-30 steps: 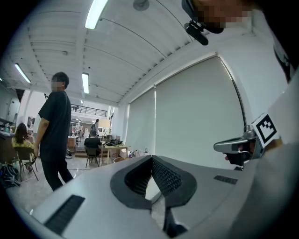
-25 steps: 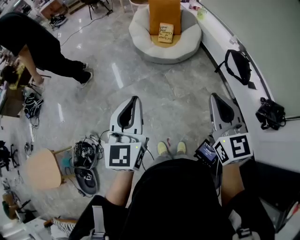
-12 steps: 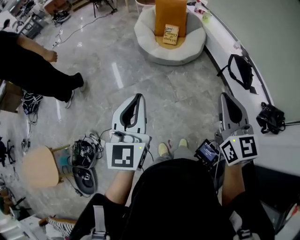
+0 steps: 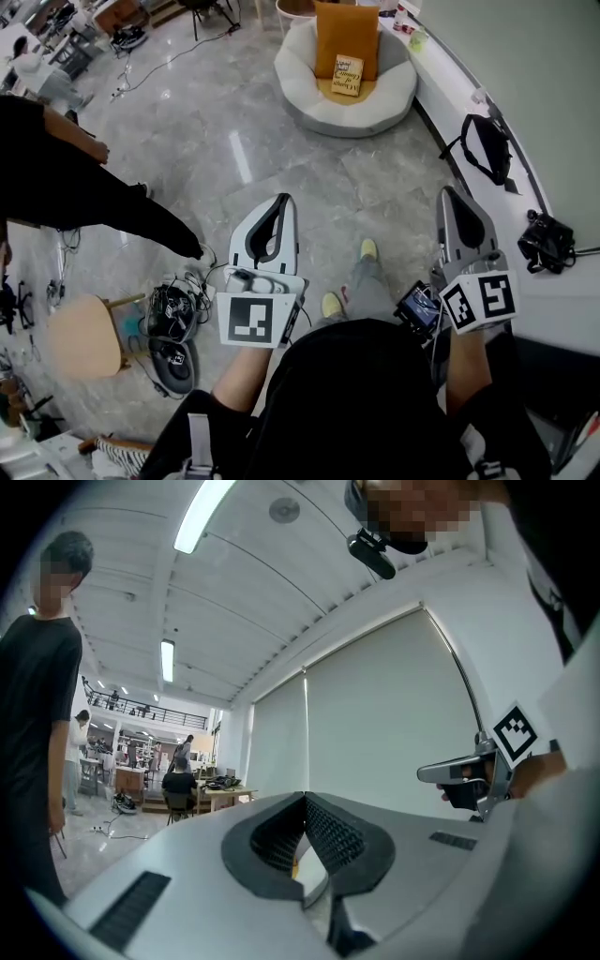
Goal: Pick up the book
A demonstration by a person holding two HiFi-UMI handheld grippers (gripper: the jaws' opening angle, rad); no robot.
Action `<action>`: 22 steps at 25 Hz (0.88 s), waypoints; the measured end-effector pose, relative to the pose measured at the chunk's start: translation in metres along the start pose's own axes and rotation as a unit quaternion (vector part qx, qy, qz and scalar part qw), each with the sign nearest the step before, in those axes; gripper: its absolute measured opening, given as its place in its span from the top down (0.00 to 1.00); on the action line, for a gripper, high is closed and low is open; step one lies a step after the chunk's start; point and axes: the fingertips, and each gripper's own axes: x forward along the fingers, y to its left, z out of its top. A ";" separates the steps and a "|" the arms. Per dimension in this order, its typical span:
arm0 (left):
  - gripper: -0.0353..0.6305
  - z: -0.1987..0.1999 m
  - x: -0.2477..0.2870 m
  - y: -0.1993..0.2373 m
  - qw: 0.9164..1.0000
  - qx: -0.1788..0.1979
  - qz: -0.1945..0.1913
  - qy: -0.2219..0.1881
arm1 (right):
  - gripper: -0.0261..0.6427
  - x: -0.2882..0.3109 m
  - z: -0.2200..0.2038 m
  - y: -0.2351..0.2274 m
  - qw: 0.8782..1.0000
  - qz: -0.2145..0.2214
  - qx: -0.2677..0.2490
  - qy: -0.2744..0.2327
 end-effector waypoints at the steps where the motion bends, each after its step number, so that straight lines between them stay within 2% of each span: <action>1: 0.93 0.000 0.001 0.000 1.000 0.001 0.000 0.000 | 0.95 0.002 -0.001 0.000 1.000 0.000 0.001 0.000; 15: 0.93 0.002 0.054 -0.001 1.000 0.018 -0.005 0.002 | 0.95 0.044 -0.005 -0.041 1.000 0.004 0.023 -0.015; 22: 0.93 -0.004 0.103 0.002 1.000 0.021 -0.009 0.005 | 0.95 0.083 -0.013 -0.064 1.000 0.013 0.018 0.001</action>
